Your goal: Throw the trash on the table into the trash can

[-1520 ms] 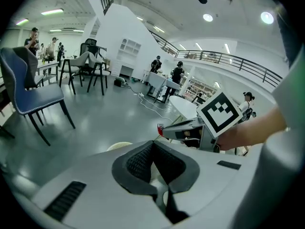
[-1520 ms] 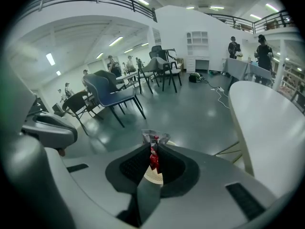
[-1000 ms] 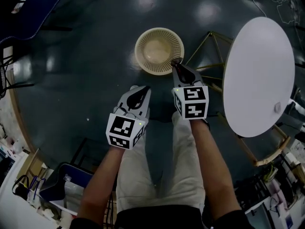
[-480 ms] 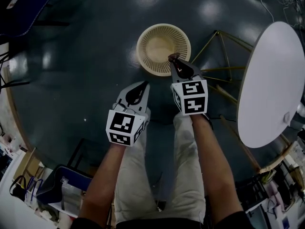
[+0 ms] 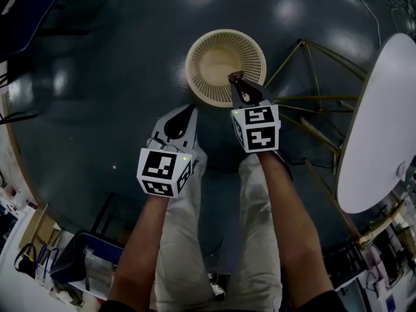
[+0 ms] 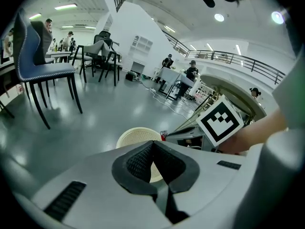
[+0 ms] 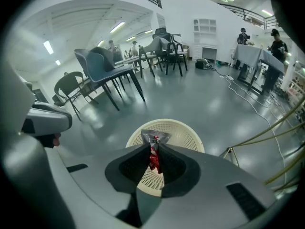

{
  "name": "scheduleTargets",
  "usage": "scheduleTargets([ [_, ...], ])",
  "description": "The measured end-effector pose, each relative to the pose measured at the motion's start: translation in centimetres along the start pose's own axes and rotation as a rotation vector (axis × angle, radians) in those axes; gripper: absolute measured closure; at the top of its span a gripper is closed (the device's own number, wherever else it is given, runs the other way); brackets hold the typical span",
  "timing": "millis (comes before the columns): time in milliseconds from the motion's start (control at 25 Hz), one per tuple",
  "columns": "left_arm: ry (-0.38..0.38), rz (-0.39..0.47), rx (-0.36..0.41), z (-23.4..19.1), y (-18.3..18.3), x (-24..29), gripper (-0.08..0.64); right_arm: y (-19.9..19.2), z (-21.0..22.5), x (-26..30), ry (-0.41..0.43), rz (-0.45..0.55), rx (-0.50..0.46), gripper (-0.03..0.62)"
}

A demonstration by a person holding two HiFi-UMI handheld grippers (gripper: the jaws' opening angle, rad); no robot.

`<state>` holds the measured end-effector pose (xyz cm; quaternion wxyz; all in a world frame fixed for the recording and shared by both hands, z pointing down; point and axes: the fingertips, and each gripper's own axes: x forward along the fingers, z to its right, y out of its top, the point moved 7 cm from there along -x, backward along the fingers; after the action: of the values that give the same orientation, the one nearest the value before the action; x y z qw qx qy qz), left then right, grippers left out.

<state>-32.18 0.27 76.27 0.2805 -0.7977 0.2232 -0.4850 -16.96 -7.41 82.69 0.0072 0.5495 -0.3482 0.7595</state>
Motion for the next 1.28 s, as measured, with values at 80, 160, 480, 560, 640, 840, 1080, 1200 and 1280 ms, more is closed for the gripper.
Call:
scheduleTargets([
  [80, 0.004, -0.013, 0.001, -0.3, -0.5, 0.1, 0.552, -0.2, 0.1, 0.7, -0.010, -0.018, -0.014, 0.516],
  [160, 0.008, -0.022, 0.007, -0.4, -0.7, 0.2, 0.552, -0.2, 0.0, 1.1, -0.009, -0.022, -0.038, 0.499],
  [480, 0.013, -0.007, -0.018, -0.6, 0.3, 0.0, 0.552, 0.5, -0.1, 0.6, -0.006, -0.023, -0.037, 0.414],
  [560, 0.009, -0.004, -0.016, -0.2, 0.8, 0.0, 0.552, 0.9, 0.0, 0.0, -0.008, -0.024, -0.027, 0.414],
  [640, 0.002, -0.005, -0.006, 0.3, 1.3, -0.1, 0.552, 1.0, 0.0, -0.5, -0.007, -0.033, -0.021, 0.418],
  [840, -0.001, 0.015, 0.003, 1.2, 2.9, -1.0, 0.552, 2.0, -0.2, -2.3, -0.021, -0.020, -0.026, 0.516],
  [1080, 0.004, 0.017, 0.007, 2.2, 4.3, -2.6, 0.552, 3.7, -0.9, -4.9, -0.010, 0.011, -0.042, 0.559],
  [1200, 0.003, 0.016, 0.014, 3.1, 5.0, -3.3, 0.552, 4.3, -1.1, -6.4, -0.003, 0.020, -0.045, 0.568],
  [1280, 0.002, 0.018, 0.020, 3.6, 5.7, -4.1, 0.552, 4.7, -1.5, -7.5, -0.002, 0.023, -0.045, 0.571],
])
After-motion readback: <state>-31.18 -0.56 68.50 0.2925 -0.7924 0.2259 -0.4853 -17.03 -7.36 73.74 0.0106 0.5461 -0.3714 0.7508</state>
